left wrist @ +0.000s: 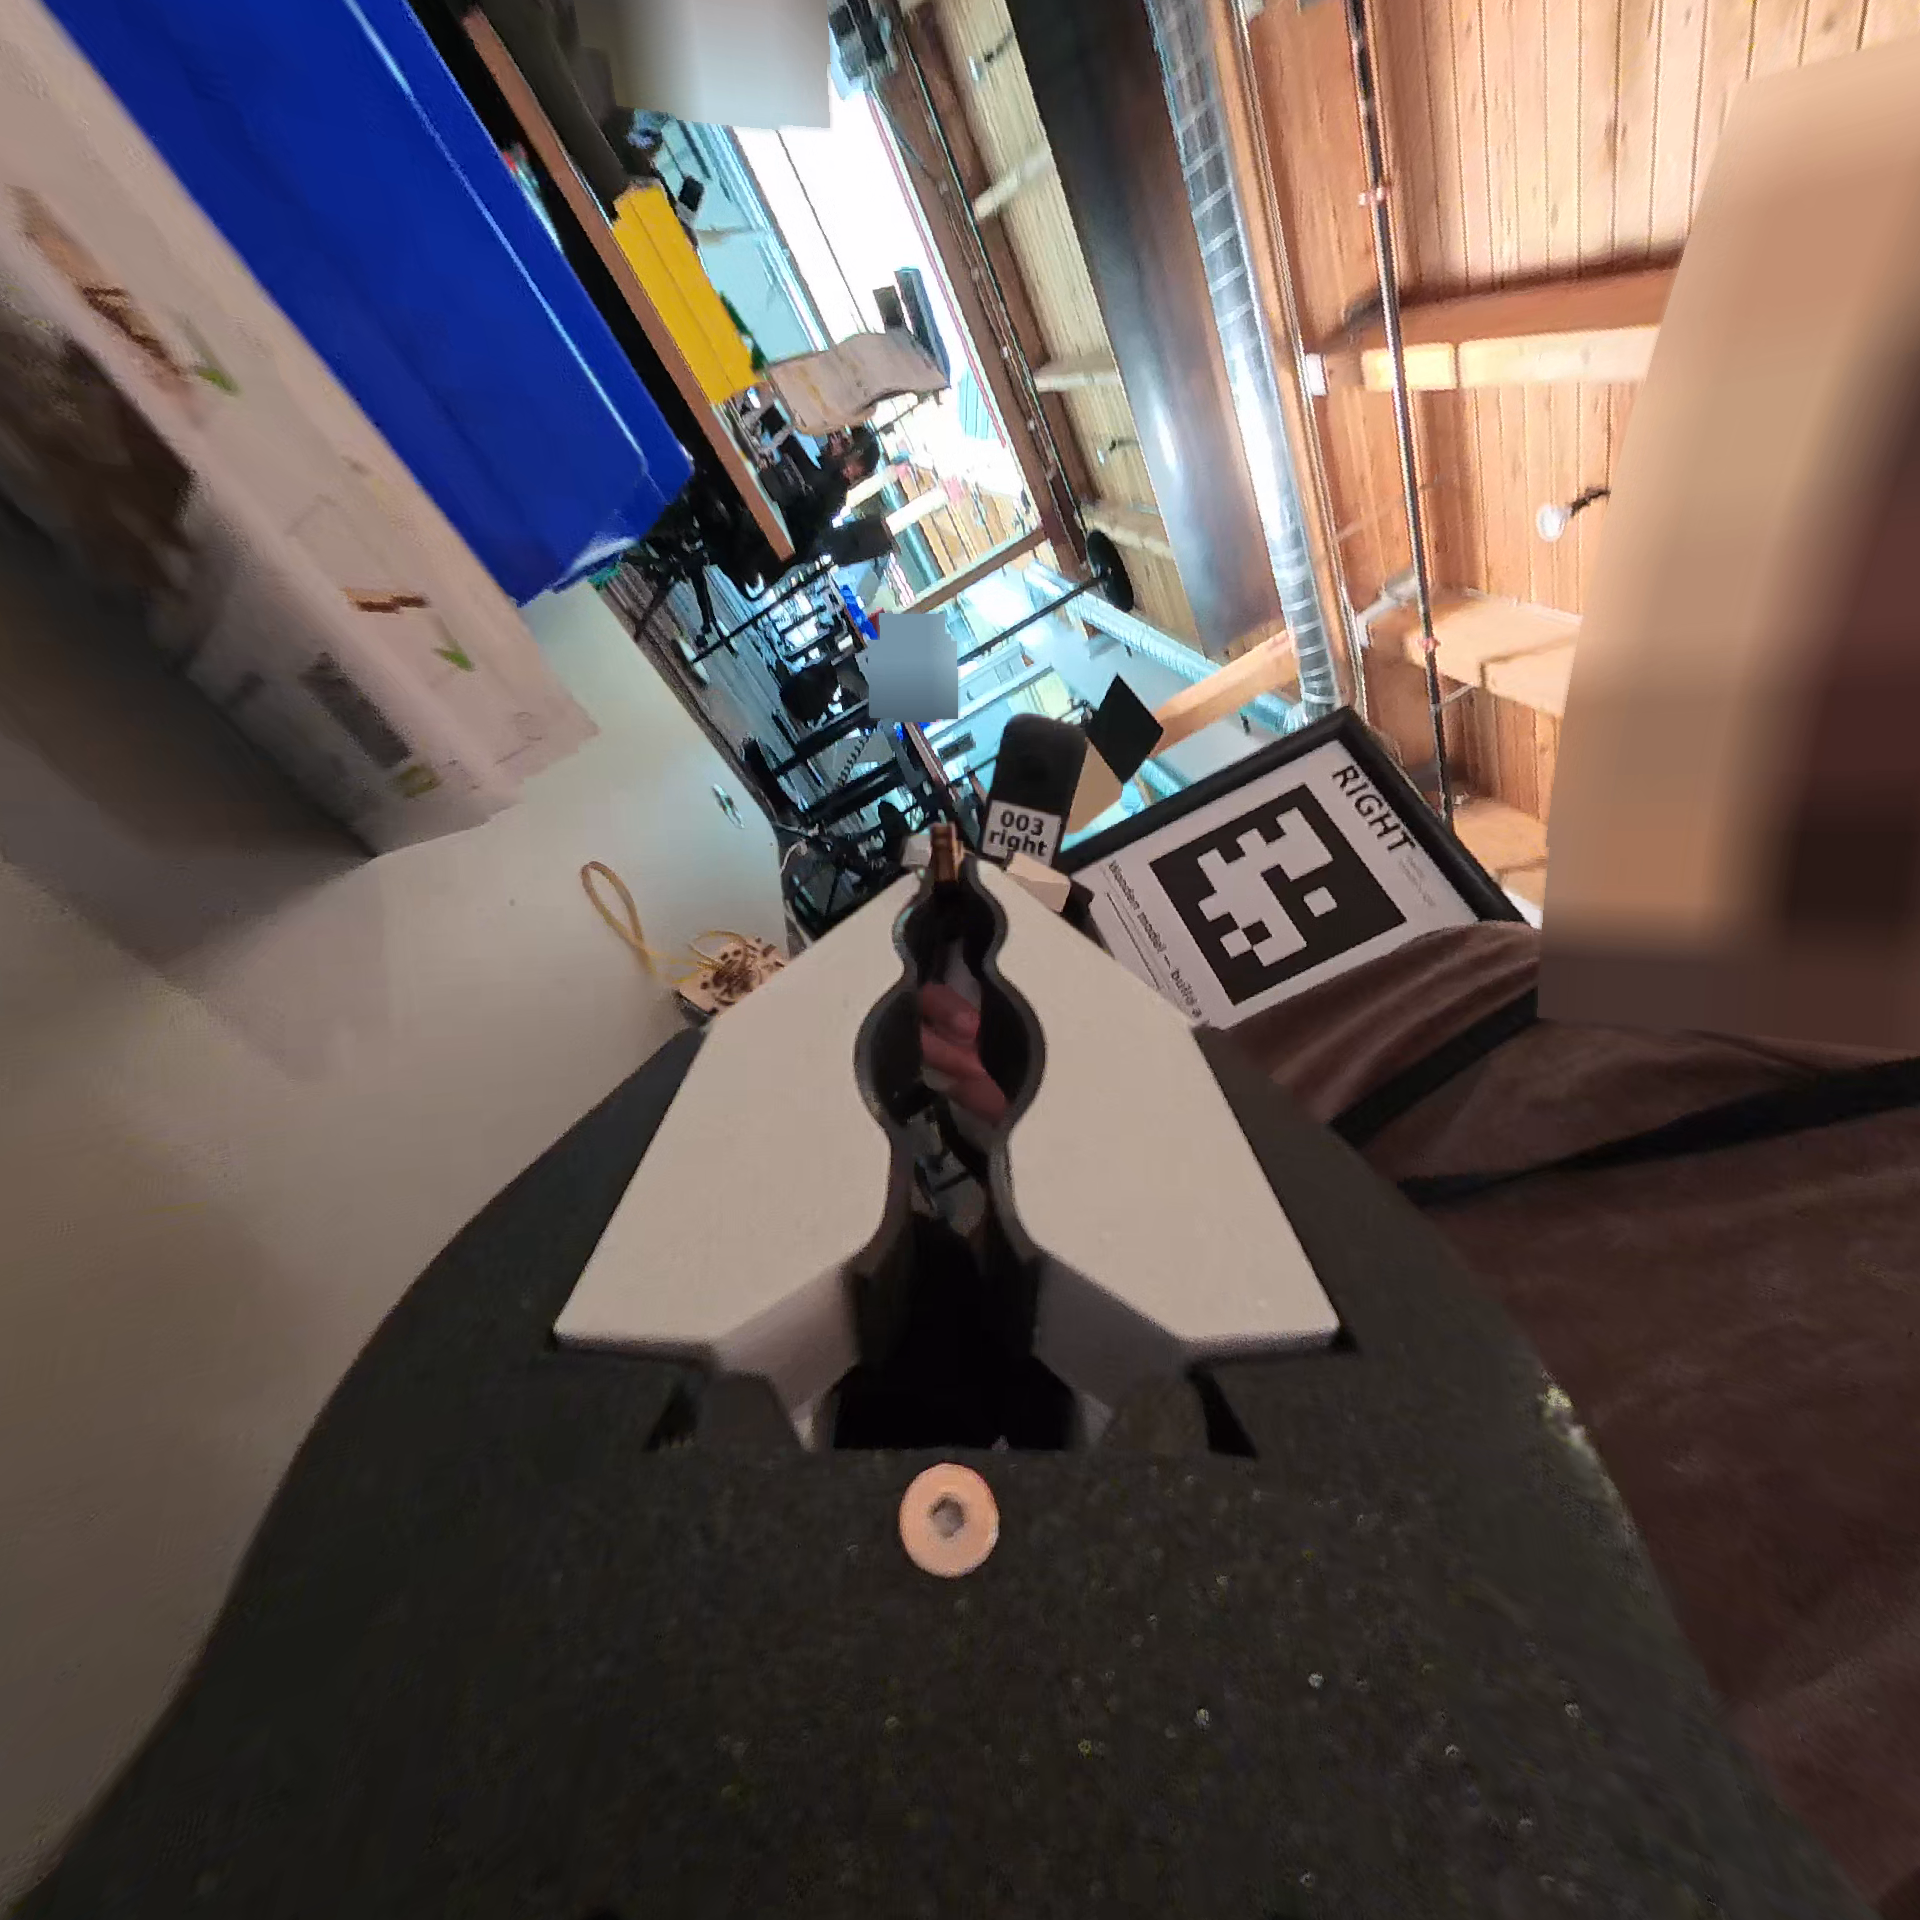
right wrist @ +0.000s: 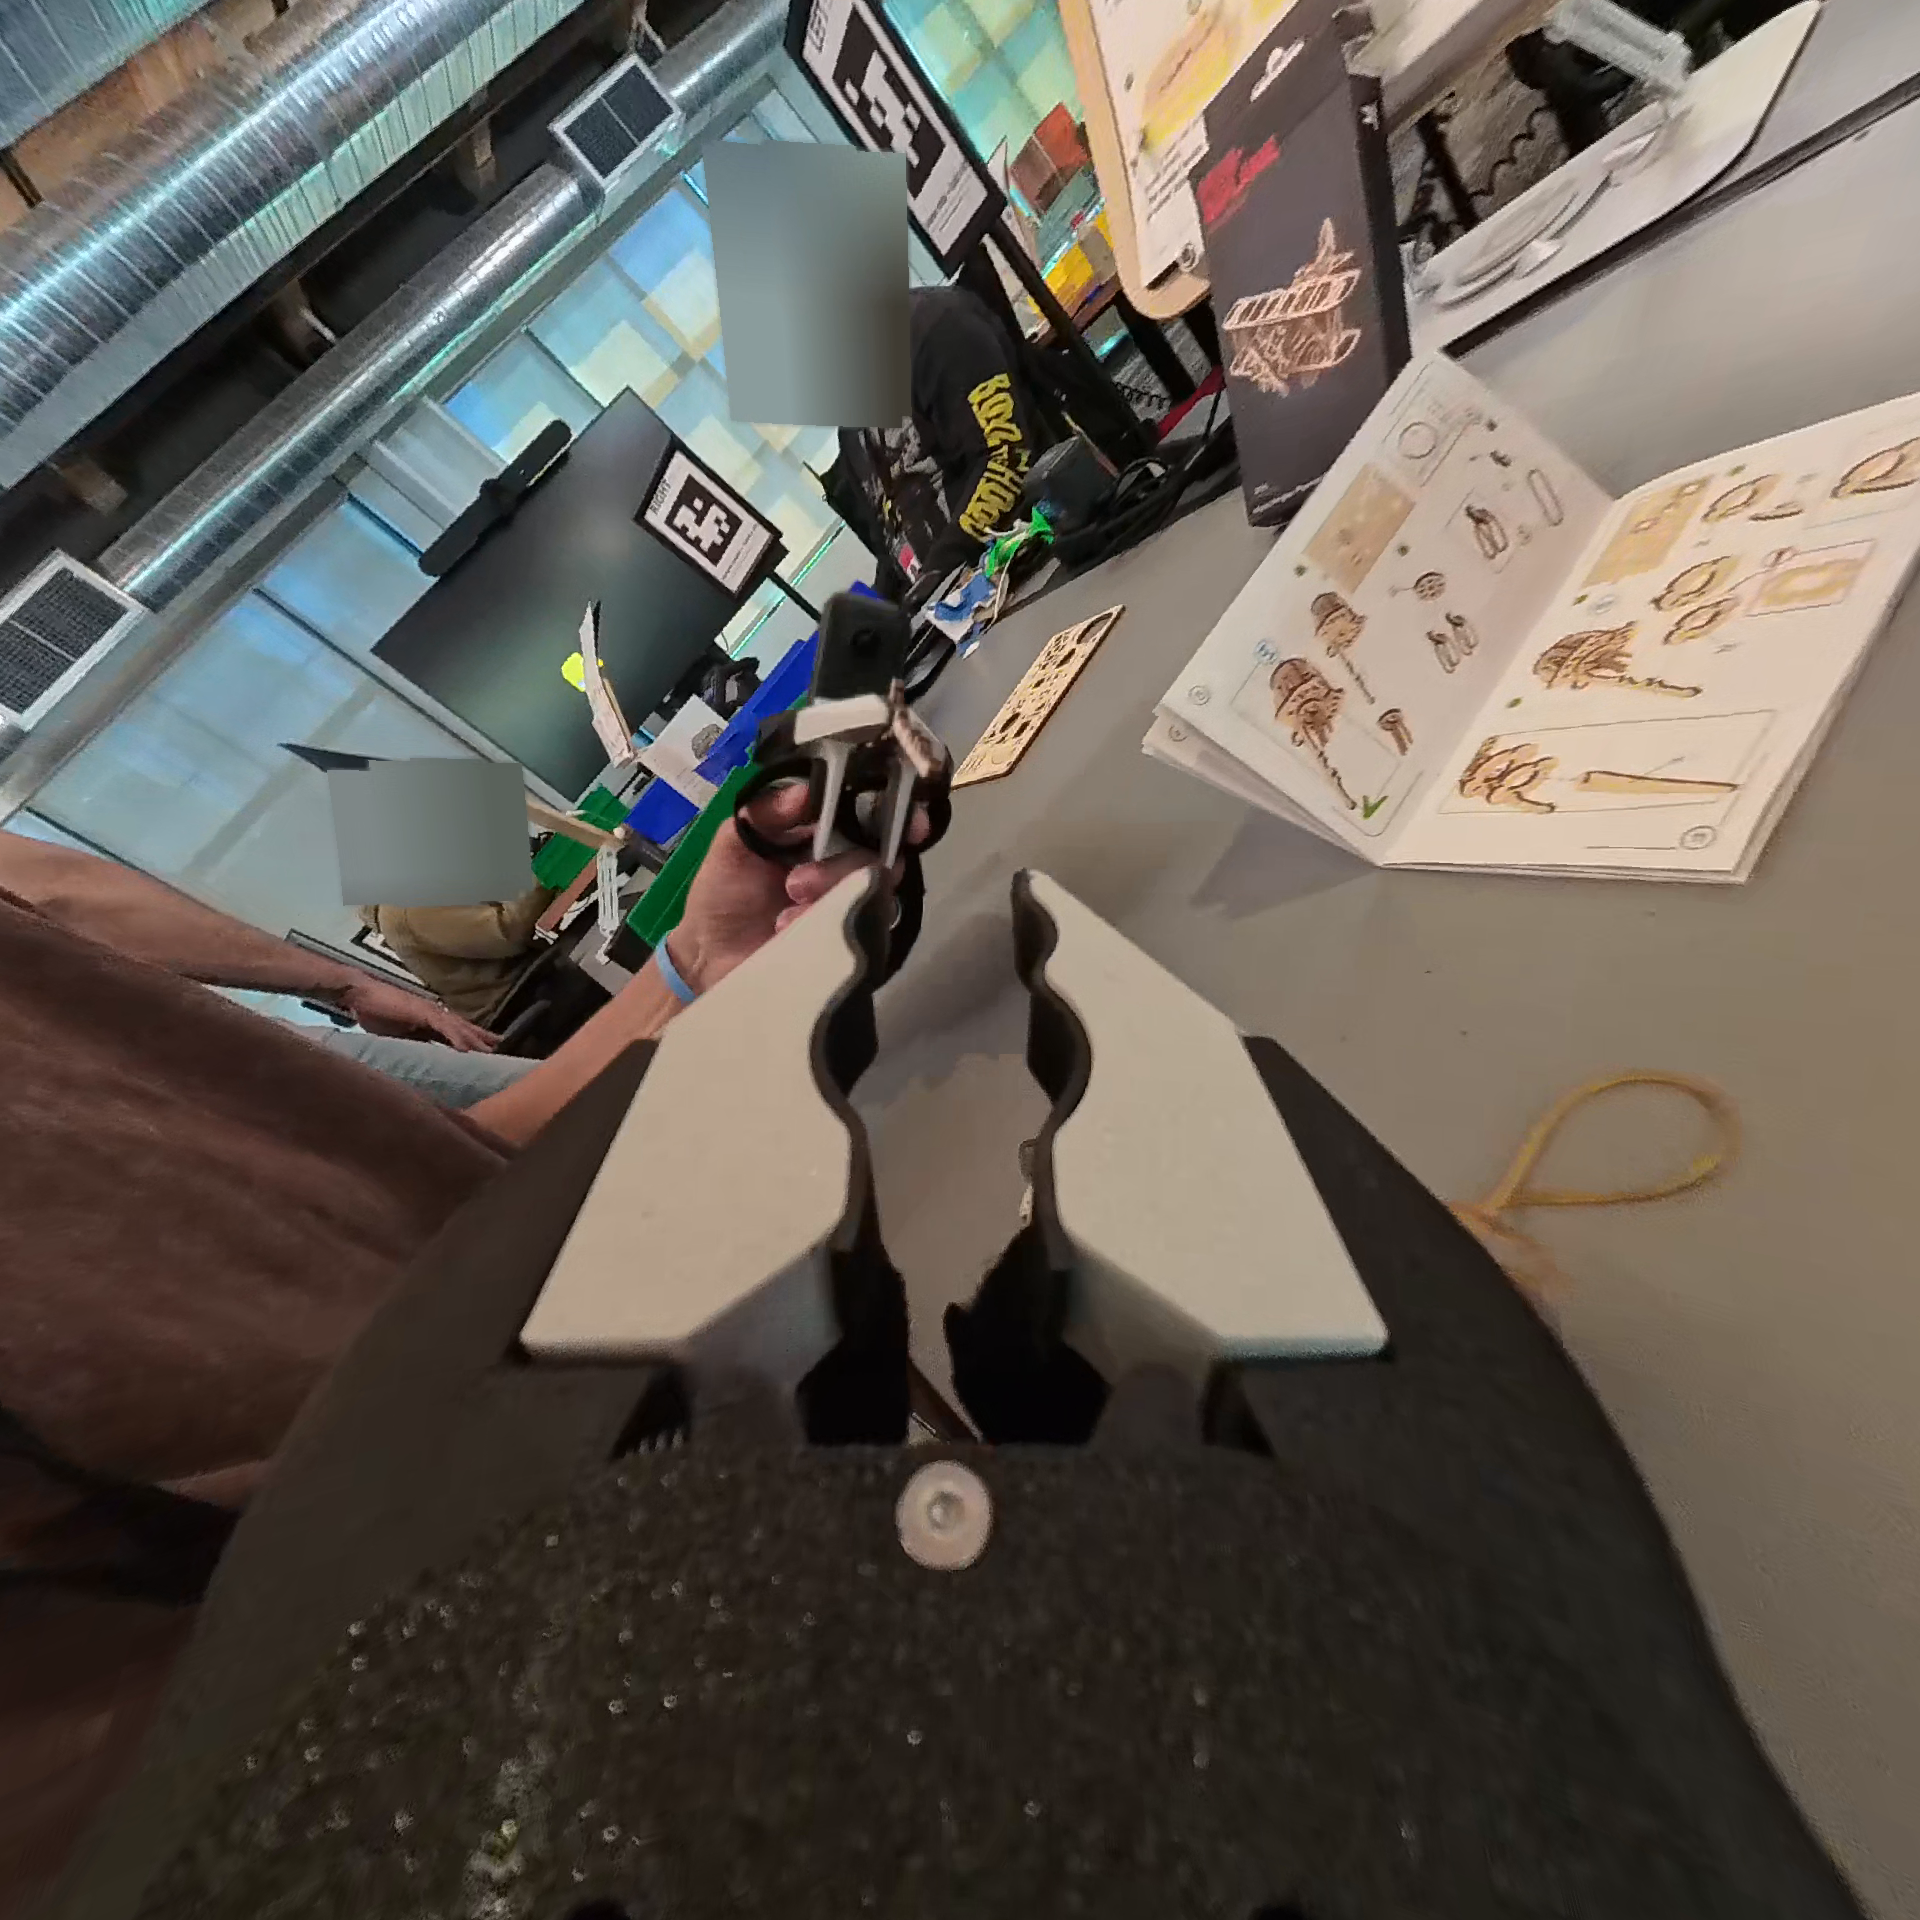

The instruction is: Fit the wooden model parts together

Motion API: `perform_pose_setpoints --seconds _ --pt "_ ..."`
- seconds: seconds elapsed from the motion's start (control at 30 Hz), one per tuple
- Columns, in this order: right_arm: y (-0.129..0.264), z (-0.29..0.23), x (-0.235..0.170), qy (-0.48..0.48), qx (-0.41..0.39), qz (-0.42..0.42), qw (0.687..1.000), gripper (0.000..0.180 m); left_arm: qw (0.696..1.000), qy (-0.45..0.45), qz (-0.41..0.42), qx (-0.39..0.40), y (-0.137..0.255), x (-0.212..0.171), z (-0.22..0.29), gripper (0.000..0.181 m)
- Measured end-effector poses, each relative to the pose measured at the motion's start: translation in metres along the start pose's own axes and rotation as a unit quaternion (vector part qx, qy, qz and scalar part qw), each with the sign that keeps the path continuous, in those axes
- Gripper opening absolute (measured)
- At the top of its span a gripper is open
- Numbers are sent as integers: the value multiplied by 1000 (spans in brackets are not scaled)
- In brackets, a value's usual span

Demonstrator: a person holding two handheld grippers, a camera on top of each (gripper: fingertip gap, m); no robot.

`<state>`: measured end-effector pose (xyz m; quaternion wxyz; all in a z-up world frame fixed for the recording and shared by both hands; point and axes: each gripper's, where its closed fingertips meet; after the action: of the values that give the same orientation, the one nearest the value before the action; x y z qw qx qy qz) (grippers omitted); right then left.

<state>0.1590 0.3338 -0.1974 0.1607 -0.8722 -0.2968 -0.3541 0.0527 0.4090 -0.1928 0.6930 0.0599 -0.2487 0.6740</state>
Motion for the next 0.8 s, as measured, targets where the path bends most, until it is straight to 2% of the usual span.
perform_pose_setpoints --seconds 0.17,0.6,0.8 --pt "0 2 -1 4 -6 -2 1000 21 999 24 20 3 7 1 -9 0" --pt "-6 -3 -17 46 -10 -44 998 19 1000 4 -18 -10 -8 -14 3 0" --pt "-5 1 -17 70 -26 -50 996 19 998 20 50 19 0 -24 -10 0"
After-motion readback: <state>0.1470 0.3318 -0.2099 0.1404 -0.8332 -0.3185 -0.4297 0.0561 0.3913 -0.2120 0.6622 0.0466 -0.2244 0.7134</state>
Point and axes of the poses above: each gripper's, where its closed fingertips meet, y back along the fingers, x out of its top, z = x × y across the jaws, and after that the axes turned 8 degrees about z, right-handed
